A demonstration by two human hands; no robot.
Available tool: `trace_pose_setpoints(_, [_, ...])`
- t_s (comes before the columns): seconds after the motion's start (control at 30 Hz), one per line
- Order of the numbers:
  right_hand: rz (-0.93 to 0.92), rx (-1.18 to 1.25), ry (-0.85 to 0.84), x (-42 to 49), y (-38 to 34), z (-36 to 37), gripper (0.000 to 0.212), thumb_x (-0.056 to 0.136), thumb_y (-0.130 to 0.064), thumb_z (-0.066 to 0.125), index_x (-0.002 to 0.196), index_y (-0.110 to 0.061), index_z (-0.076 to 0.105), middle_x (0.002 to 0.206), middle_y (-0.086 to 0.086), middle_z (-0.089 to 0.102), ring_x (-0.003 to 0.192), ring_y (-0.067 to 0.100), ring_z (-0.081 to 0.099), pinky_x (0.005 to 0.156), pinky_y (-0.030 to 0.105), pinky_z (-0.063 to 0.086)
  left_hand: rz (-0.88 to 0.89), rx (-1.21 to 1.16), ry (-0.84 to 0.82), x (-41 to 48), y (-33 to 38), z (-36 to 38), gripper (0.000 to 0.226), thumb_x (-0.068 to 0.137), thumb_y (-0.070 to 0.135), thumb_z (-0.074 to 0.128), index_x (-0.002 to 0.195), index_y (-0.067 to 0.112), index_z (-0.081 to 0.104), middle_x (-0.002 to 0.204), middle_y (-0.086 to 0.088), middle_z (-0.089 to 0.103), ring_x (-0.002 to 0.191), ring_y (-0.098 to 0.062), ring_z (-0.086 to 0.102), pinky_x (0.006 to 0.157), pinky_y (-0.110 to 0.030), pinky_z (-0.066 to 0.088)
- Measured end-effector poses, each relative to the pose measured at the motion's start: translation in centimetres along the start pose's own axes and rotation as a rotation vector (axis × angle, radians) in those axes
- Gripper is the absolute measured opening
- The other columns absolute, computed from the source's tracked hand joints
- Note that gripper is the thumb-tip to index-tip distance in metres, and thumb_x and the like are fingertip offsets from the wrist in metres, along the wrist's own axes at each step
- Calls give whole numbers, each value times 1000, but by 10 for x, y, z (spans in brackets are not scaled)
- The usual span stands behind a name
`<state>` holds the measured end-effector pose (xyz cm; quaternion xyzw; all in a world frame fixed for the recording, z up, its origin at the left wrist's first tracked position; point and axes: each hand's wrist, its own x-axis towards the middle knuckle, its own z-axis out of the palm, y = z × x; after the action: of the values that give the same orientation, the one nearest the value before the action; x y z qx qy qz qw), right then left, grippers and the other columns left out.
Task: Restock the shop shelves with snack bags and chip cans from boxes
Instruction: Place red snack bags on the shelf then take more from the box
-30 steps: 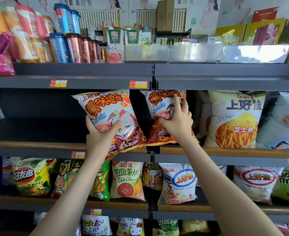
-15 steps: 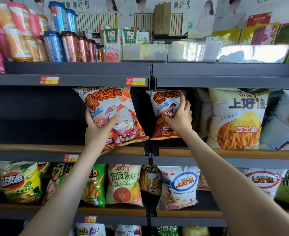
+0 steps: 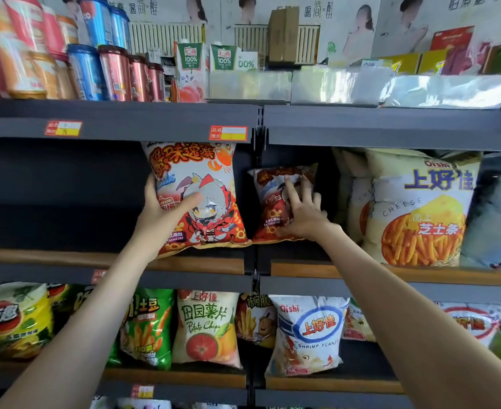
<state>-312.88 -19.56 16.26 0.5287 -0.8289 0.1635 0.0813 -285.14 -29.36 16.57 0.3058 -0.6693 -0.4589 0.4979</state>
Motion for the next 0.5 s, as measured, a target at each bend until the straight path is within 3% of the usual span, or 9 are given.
trace_pose_setpoints(0.13, [-31,-175,149,4,4,10,118,80,-36,74,148,-37,-22,159,9,-10,134,35,22,94,51,46,31,56,-5,4,-4,7,103,66,55,81,147,43,19,136,11,51,122,-18,53,102,-47,46])
trace_pose_setpoints(0.27, [-56,-372,163,17,11,7,115,83,-40,71,147,-36,-24,160,8,-11,138,32,21,90,49,51,17,148,-12,8,-4,14,114,52,72,78,144,51,14,141,11,48,128,-22,49,105,-53,43])
trace_pose_setpoints(0.4, [14,-483,48,26,16,-1,128,71,-68,69,144,-37,-32,158,3,-27,145,33,3,102,62,33,12,201,6,14,-5,22,113,49,79,75,140,58,12,144,12,45,134,-25,43,106,-57,40])
trace_pose_setpoints(0.5, [-104,-352,-63,30,15,-7,128,69,-66,71,143,-42,-31,151,-2,-40,144,33,-23,108,71,14,-6,232,9,20,-6,28,117,47,80,74,141,57,10,146,9,43,135,-27,42,106,-58,39])
